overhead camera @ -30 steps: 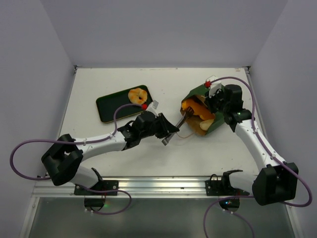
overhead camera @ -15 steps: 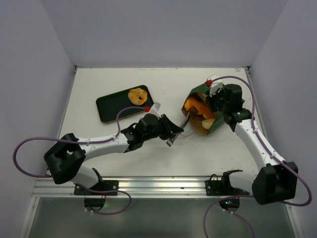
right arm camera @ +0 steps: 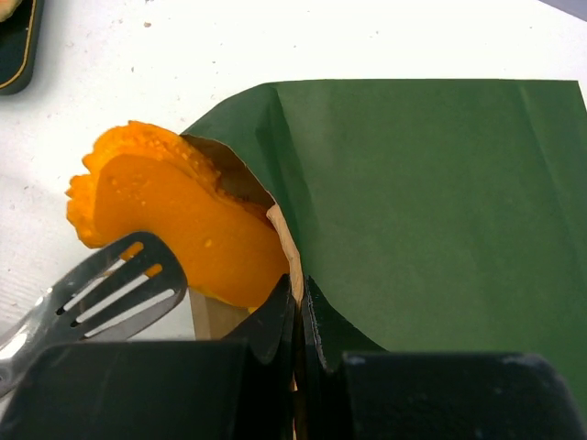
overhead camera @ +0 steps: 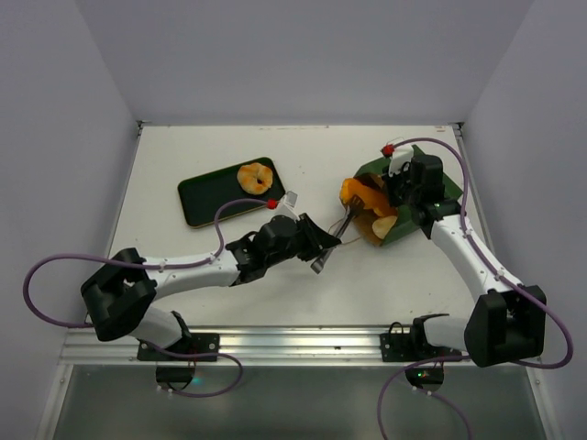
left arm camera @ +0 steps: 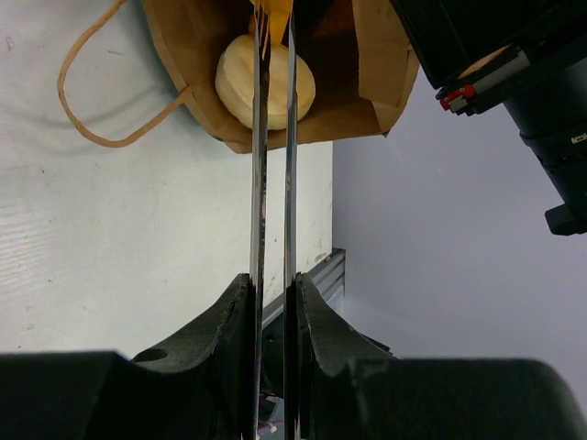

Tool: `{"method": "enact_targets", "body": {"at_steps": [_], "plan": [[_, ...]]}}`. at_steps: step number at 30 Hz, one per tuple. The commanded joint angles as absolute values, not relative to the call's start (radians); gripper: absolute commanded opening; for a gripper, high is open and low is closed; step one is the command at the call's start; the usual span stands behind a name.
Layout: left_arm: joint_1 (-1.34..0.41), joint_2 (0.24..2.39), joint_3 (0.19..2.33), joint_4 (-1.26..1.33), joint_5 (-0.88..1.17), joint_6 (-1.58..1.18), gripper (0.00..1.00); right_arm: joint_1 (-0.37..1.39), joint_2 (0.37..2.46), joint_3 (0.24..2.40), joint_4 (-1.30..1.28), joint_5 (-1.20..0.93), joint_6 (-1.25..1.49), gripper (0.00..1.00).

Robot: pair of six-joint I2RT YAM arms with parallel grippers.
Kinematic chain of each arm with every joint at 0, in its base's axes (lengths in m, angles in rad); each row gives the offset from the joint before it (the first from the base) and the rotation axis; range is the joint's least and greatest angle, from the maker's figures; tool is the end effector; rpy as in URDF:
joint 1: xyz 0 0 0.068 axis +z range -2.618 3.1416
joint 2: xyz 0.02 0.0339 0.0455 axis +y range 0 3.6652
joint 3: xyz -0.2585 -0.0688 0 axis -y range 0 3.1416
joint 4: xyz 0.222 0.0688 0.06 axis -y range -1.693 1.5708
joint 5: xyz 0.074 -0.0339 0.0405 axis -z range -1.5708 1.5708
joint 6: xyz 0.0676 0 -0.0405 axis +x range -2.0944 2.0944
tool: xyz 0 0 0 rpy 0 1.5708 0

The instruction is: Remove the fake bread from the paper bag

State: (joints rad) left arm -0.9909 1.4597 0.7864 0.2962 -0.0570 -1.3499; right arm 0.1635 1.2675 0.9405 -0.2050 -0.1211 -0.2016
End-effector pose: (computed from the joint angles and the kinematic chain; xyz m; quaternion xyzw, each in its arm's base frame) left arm 0.1862 -0.2772 0.2268 -0.1634 0.8106 -0.5082 0.2407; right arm 0.2887 0.0559 0.2741 -0.1868 0.8467 0.0431 0.4964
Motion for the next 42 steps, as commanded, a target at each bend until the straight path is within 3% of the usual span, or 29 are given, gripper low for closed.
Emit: {"method": "enact_targets", "body": {"at_steps": [1, 21, 31, 42], "plan": [[-0.999, 1.384, 0.801, 0.333, -0.132, -1.321, 0.00, 0.160, 1.258, 0.963, -0.161, -0.083, -0.178, 0.00], [-0.951, 1.315, 0.787, 0.270, -0.178, -1.281, 0.00, 0.153, 1.246, 0.959, -0.172, -0.118, -0.175, 0.00], [-0.914, 1.131, 0.720, 0.127, -0.192, -1.235, 0.00, 0.147, 1.244, 0.959, -0.170, -0.123, -0.175, 0.00], [-0.888, 1.105, 0.644, 0.206, -0.161, -1.270, 0.00, 0.141, 1.241, 0.959, -0.176, -0.126, -0.175, 0.00]]}}
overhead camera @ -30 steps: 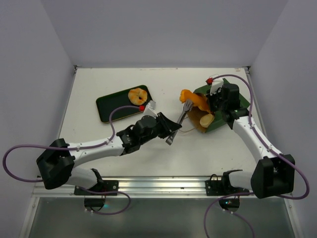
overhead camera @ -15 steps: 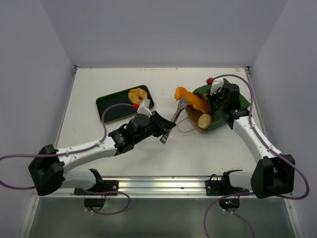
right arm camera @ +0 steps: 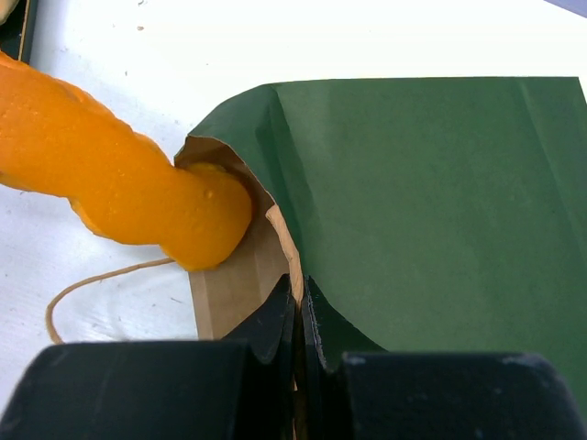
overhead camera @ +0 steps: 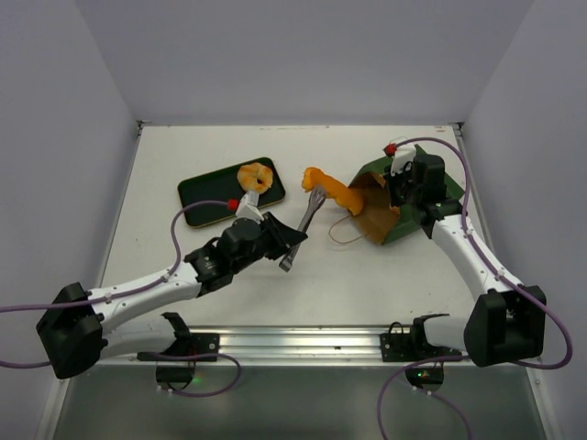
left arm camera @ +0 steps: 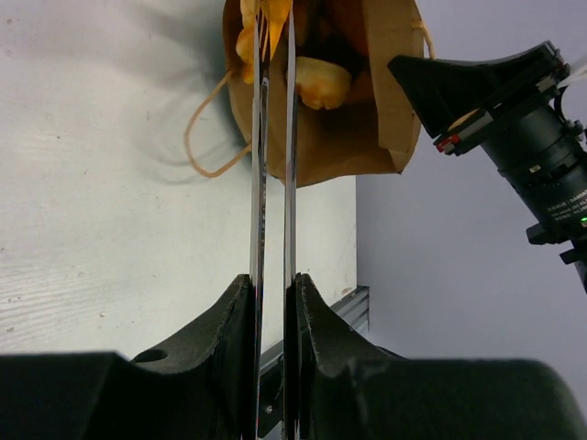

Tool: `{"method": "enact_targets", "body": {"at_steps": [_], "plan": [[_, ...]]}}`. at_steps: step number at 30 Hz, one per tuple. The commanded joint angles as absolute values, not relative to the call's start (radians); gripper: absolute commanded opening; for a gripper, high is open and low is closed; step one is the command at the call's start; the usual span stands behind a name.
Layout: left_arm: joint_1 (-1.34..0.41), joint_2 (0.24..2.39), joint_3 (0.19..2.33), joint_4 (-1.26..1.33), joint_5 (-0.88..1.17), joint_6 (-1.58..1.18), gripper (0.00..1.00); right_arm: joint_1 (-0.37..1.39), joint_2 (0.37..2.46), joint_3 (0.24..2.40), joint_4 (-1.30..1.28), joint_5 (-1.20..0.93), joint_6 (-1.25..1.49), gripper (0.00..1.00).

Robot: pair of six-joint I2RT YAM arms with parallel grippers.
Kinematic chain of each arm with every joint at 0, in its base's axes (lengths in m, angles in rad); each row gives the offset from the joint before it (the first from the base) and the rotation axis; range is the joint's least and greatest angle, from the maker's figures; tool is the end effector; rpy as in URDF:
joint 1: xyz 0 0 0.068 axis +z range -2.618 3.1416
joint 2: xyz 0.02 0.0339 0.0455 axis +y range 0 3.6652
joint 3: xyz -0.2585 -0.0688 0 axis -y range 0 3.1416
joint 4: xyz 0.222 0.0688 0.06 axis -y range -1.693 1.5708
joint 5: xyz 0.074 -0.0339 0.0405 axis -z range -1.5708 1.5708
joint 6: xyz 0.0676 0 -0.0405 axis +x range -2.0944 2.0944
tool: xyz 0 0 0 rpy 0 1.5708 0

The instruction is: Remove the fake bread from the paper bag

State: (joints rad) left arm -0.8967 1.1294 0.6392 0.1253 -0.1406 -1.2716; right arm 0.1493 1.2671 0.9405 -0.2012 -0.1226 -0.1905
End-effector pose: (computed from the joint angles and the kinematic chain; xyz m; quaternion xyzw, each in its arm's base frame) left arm 0.1730 -0.2014 0.2453 -0.1922 0.7998 -0.4729 0.3157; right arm 0.2896 0.0519 0.2747 -0.1764 0.8478 0.0429 0.4982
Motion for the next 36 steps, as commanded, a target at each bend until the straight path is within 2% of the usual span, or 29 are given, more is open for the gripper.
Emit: {"method": "enact_targets", "body": {"at_steps": [1, 13, 18, 23, 26, 29, 36], "plan": [[-0.884, 1.079, 0.644, 0.192, -0.163, -1.263, 0.00, 0.141, 1.243, 0.959, -0.178, -0.130, -0.173, 0.00], [-0.732, 0.748, 0.609, -0.142, -0.092, -1.166, 0.00, 0.140, 1.238, 0.960, -0.184, -0.153, -0.183, 0.00], [-0.591, 0.663, 0.595, -0.213, -0.049, -1.148, 0.00, 0.140, 1.236, 0.960, -0.184, -0.158, -0.184, 0.00], [-0.335, 0.698, 0.575, -0.178, 0.093, -1.115, 0.00, 0.140, 1.232, 0.959, -0.184, -0.163, -0.184, 0.00], [-0.180, 0.733, 0.533, -0.095, 0.250, -1.156, 0.00, 0.140, 1.229, 0.957, -0.184, -0.164, -0.184, 0.00], [-0.091, 0.724, 0.506, -0.028, 0.357, -1.202, 0.00, 0.140, 1.224, 0.956, -0.183, -0.164, -0.186, 0.00], [-0.005, 0.658, 0.444, 0.076, 0.380, -1.307, 0.00, 0.140, 1.229, 0.953, -0.178, -0.170, -0.186, 0.00]]}}
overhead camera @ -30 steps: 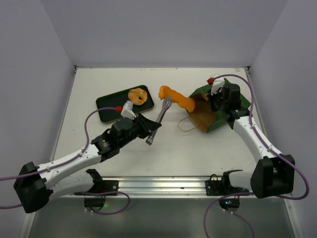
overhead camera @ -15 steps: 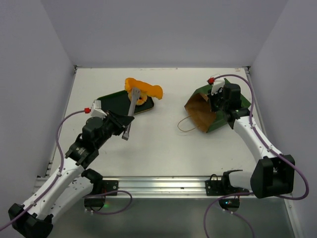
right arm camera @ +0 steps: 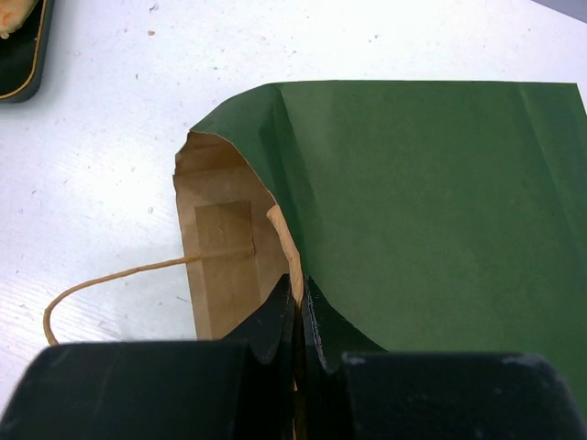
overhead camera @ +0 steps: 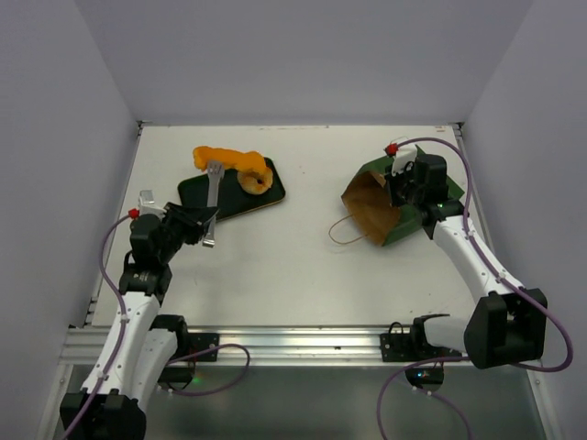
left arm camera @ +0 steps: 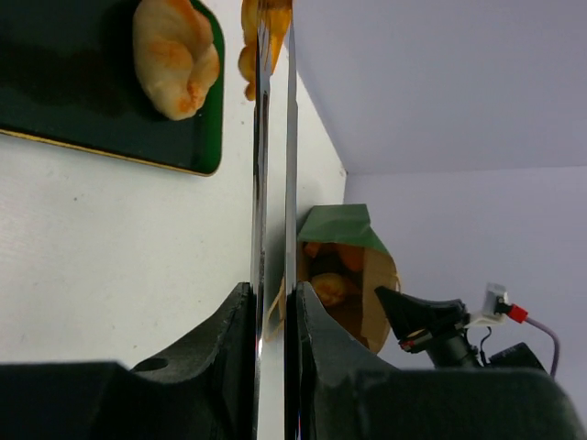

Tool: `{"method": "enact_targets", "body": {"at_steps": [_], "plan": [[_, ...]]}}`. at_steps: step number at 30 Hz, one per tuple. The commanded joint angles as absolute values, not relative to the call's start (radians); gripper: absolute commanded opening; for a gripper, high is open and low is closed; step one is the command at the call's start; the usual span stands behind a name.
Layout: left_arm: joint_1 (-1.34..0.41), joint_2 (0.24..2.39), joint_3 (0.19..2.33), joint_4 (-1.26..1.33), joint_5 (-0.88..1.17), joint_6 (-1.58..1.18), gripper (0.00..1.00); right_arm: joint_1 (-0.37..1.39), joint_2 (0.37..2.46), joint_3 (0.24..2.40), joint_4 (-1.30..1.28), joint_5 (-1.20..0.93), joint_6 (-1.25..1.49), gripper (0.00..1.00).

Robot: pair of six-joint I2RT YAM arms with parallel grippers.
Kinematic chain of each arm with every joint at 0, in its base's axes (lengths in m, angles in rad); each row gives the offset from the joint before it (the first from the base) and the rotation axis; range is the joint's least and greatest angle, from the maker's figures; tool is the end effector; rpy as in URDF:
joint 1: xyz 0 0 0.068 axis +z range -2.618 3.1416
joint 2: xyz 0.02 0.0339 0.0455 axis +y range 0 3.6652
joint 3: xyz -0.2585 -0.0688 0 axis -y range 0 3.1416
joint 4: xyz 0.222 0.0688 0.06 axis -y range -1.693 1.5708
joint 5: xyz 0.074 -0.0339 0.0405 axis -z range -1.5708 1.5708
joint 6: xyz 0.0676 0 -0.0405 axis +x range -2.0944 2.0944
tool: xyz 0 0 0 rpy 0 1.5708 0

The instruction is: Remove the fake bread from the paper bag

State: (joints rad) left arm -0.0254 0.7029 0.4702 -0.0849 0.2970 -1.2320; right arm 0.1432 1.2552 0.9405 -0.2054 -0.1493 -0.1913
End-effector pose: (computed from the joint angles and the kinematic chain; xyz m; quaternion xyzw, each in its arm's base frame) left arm 0.1838 -0.0245 0.2445 -0.3831 0.7089 -0.4380 0.3986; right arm 0.2872 0.0516 0.2776 -0.1805 0.8445 0.0525 0.5015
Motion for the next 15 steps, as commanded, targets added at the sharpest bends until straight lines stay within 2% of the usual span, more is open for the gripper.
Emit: {"method": "enact_targets", "body": {"at_steps": [1, 15], "plan": [[-0.002, 0.649, 0.430, 0.089, 0.379, -1.322, 0.00, 0.140, 1.229, 0.953, -0.178, -0.167, -0.187, 0.00], [0.075, 0.514, 0.342, 0.044, 0.219, -1.454, 0.00, 0.140, 1.226, 0.950, -0.178, -0.181, -0.187, 0.00]]}}
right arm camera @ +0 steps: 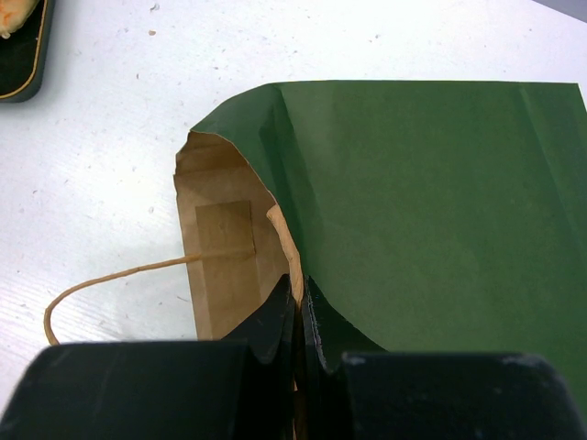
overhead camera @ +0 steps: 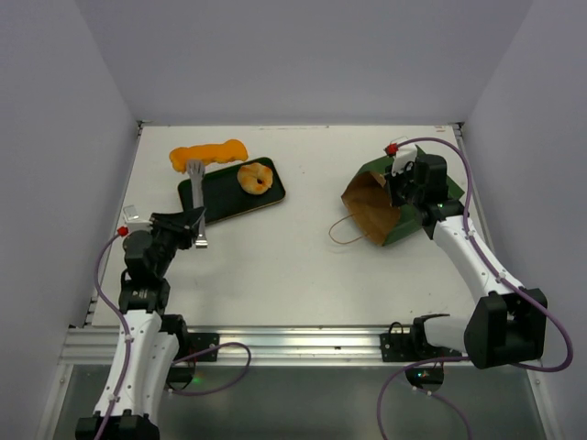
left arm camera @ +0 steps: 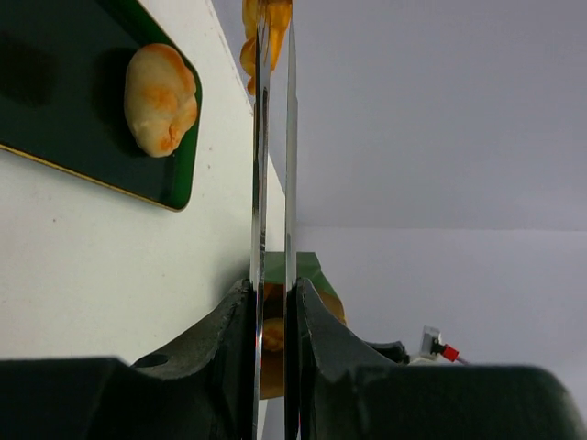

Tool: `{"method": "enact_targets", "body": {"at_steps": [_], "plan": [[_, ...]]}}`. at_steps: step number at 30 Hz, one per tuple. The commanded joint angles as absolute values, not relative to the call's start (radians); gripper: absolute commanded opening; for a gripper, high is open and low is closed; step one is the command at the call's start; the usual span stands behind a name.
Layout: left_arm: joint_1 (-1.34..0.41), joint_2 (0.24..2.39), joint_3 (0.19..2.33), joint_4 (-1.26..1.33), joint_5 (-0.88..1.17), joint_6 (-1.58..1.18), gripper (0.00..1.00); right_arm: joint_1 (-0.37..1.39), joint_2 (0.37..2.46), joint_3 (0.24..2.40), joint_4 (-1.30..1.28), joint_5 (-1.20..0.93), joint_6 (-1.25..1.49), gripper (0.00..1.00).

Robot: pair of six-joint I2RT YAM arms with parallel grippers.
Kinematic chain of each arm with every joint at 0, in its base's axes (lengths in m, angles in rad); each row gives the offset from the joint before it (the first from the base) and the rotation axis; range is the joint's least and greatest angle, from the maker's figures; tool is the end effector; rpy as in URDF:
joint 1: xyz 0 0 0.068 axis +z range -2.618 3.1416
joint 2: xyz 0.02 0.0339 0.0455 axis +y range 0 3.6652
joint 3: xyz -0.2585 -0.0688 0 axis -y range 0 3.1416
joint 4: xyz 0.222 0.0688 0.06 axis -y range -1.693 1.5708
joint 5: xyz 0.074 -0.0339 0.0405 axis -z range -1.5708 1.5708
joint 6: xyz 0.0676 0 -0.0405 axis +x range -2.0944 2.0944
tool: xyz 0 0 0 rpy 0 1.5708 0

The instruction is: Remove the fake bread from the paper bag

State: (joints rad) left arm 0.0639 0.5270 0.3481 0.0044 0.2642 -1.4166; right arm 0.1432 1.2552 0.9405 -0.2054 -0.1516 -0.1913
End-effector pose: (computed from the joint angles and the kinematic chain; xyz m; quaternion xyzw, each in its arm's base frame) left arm 0.1636 -0.0072 0.2389 -0.4497 0.6177 -0.4775 0.4338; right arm 0.2872 0.0517 0.2776 -0.1811 0.8443 0.0535 0.5015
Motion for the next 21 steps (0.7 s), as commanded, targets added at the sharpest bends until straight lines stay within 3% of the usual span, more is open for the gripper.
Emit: {"method": "enact_targets", "body": {"at_steps": [1, 21], "plan": [[0.075, 0.515, 0.338, 0.040, 0.210, -1.466, 0.00, 0.140, 1.224, 0.950, -0.179, -0.183, -0.187, 0.00], [0.077, 0.710, 0.196, 0.166, 0.146, -1.433, 0.00, 0.140, 1.220, 0.948, -0.178, -0.187, -0.186, 0.00]]}}
